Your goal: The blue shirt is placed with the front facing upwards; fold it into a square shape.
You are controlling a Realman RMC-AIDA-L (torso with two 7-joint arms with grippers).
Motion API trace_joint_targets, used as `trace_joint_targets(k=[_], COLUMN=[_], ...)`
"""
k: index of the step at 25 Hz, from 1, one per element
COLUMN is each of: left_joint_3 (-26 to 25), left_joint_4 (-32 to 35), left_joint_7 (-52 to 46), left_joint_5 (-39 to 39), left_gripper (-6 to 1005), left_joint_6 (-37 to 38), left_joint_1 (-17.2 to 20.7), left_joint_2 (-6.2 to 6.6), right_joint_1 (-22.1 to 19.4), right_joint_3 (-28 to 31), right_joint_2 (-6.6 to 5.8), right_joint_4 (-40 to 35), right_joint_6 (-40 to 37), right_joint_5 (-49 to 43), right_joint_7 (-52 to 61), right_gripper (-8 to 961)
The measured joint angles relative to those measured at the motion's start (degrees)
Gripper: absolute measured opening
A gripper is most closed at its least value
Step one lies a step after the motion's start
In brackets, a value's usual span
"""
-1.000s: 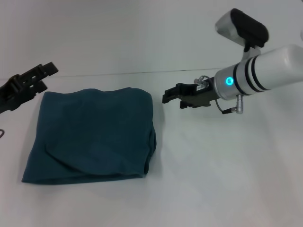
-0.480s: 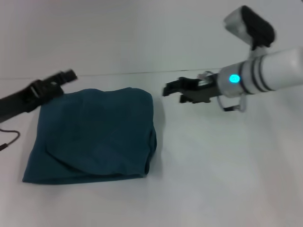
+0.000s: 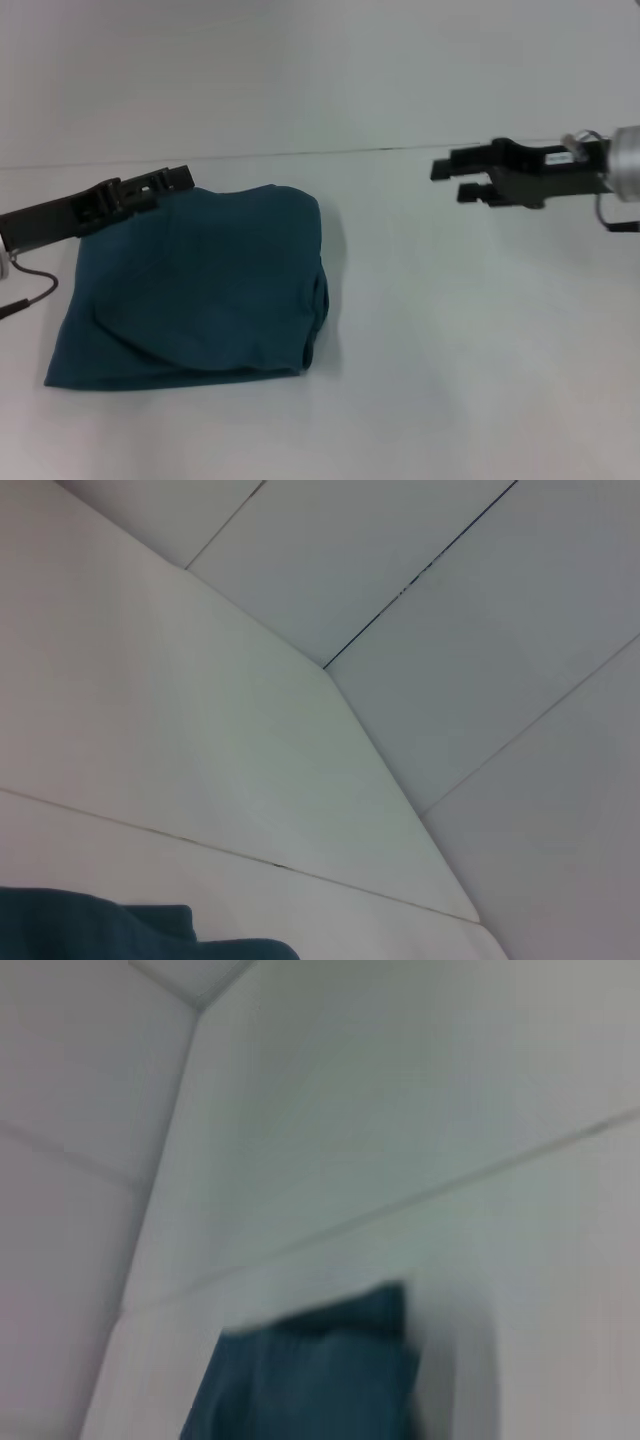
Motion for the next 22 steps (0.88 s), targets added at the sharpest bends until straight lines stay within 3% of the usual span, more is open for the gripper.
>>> trace_joint_targets(k=[3,5,10,13,16,22], left_joint_3=[-0.5,-1.2,-1.3,0.2,1.0,1.3], left_joint_4=[0.1,0.1,0.1,0.1,0.2,0.8], left_joint_7=[-0.4,-0.6,-2.4,-4.1,-5.3,-7.1], left_joint_5=[-0.3,-0.6,0.2,2.0,3.8,7.1], left_gripper=[907,907,907,907,907,907], left_joint_6=[-0.2,-0.4,0.0,0.4,1.0,3.0], left_joint_1=[0.0,0.1,0.4,0.5,0.5,0.3], left_joint_2=[0.10,0.20,0.83,1.61,1.80,2.05], right_joint_1=[0.7,0.9,1.8,2.9,3.4,3.5], right_joint_3=[0.0,0.0,-0.3,0.2,2.3,7.5], right_joint_2=[-1.41,-0.89,1.72,2.33,2.05,-0.08], right_joint_4=[1.9,2.4,2.8,2.8,2.5,2.7], right_joint_6=[-5.6,-7.7,-12.2,-15.4,-17.4,-21.5], right_joint_5=[0.0,0.2,0.6,0.9,1.8,5.6], right_joint_7=[-2.2,-4.7,-7.5,-7.3,-6.3,-4.3], right_gripper=[646,646,647,647,647,647])
